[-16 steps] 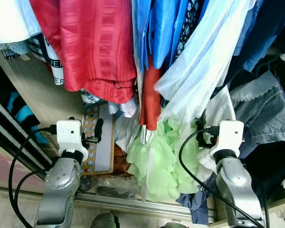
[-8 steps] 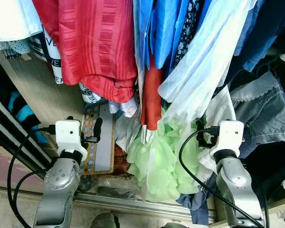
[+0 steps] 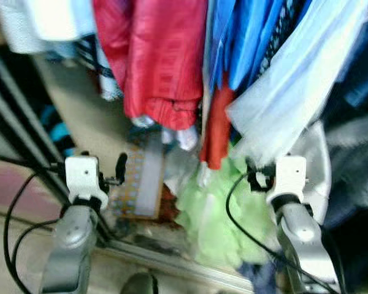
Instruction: Clean up the room
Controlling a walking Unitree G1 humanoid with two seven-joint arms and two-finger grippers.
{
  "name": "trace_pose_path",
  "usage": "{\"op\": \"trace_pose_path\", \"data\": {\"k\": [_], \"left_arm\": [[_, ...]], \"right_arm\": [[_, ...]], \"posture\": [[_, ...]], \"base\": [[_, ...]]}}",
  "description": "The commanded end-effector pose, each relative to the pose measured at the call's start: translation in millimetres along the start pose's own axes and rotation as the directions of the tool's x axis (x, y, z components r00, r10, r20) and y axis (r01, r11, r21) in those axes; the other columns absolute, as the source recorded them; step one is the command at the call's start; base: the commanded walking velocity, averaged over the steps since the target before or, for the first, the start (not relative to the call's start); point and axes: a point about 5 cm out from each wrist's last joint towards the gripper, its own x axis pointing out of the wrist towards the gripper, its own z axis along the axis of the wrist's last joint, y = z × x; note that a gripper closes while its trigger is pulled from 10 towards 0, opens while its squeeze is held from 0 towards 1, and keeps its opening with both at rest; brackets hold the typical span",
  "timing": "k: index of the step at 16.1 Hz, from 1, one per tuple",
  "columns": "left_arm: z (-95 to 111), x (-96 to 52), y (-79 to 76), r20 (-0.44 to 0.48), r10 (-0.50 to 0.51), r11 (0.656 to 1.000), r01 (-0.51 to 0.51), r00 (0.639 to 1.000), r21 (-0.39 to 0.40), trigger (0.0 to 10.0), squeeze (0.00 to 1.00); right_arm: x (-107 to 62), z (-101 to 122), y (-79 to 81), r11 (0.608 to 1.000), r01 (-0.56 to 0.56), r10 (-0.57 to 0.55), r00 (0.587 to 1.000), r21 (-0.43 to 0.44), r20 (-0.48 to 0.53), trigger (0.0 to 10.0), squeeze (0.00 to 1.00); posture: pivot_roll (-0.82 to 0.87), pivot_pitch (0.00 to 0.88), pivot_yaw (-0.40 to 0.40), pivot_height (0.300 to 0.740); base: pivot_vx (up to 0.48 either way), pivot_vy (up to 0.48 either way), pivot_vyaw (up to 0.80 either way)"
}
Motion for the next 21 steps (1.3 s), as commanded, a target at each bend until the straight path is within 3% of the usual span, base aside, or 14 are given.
{"op": "trace_pose_path", "data": {"k": [1, 7, 9, 11, 13, 15, 19, 21], "left_arm": [[0, 0.3, -0.7, 0.002, -0.012, 1.000, 0.012, 1.000, -0.003, 10.0, 0.00], [0, -0.1, -3.6, -0.006, -0.022, 1.000, 0.022, 1.000, -0.012, 10.0, 0.00], [0, -0.4, -3.6, -0.004, -0.028, 1.000, 0.028, 1.000, -0.005, 10.0, 0.00], [0, -0.1, -5.8, -0.002, -0.032, 0.999, 0.032, 0.999, -0.003, 10.0, 0.00], [0, 0.3, -8.7, -0.002, -0.039, 0.999, 0.039, 0.999, -0.005, 10.0, 0.00], [-1, 0.2, -8.9, -0.003, -0.043, 0.999, 0.043, 0.999, -0.011, 10.0, 0.00], [-1, 0.2, -7.7, -0.004, -0.044, 0.999, 0.044, 0.999, -0.008, 10.0, 0.00], [-1, 0.2, -7.6, -0.004, -0.043, 0.999, 0.043, 0.999, -0.006, 10.0, 0.00]], "right_arm": [[0.6, 0, -2.2, 1.000, 0.006, -0.006, 1.000, 0.000, 0.002, 10.0, 0.00], [-1.1, 2, -0.5, 1.000, -0.006, 0.006, 1.000, -0.006, 0.006, 10.0, 0.00], [-10.7, 10, 8.8, 0.983, -0.102, 0.116, 0.990, -0.153, 0.085, 10.0, 0.00], [-12.6, 11, 9.4, 0.977, -0.101, 0.122, 0.987, -0.187, 0.104, 10.0, 0.00], [-13.2, 4, 6.3, 0.994, -0.080, 0.083, 0.996, -0.080, 0.033, 10.0, 0.00], [-16.0, 5, 7.0, 0.984, -0.109, 0.116, 0.992, -0.142, 0.048, 10.0, 0.00], [-39.4, -10, -4.0, 0.985, -0.095, 0.088, 0.995, -0.143, -0.055, 10.0, 0.00], [-52.1, -1, -16.2, 0.955, -0.013, 0.029, 0.998, -0.297, 0.048, 10.0, 0.00]], "posture": [[0.02, 0.000, -0.019, 0.740], [0.02, 0.000, -0.025, 0.740], [0.01, 0.000, -0.023, 0.740], [0.01, 0.000, -0.022, 0.740], [0.01, 0.000, -0.021, 0.740], [0.01, 0.000, -0.021, 0.740], [0.02, 0.000, -0.031, 0.740], [0.00, 0.000, -0.025, 0.740]], "base": [[0.000, 0.000, 0.80], [0.000, 0.000, 0.80], [0.000, 0.000, 0.80], [0.000, 0.000, 0.40], [0.000, 0.000, 0.00], [0.000, 0.000, 0.00], [0.000, 0.000, 0.00], [0.000, 0.000, 0.00]]}}
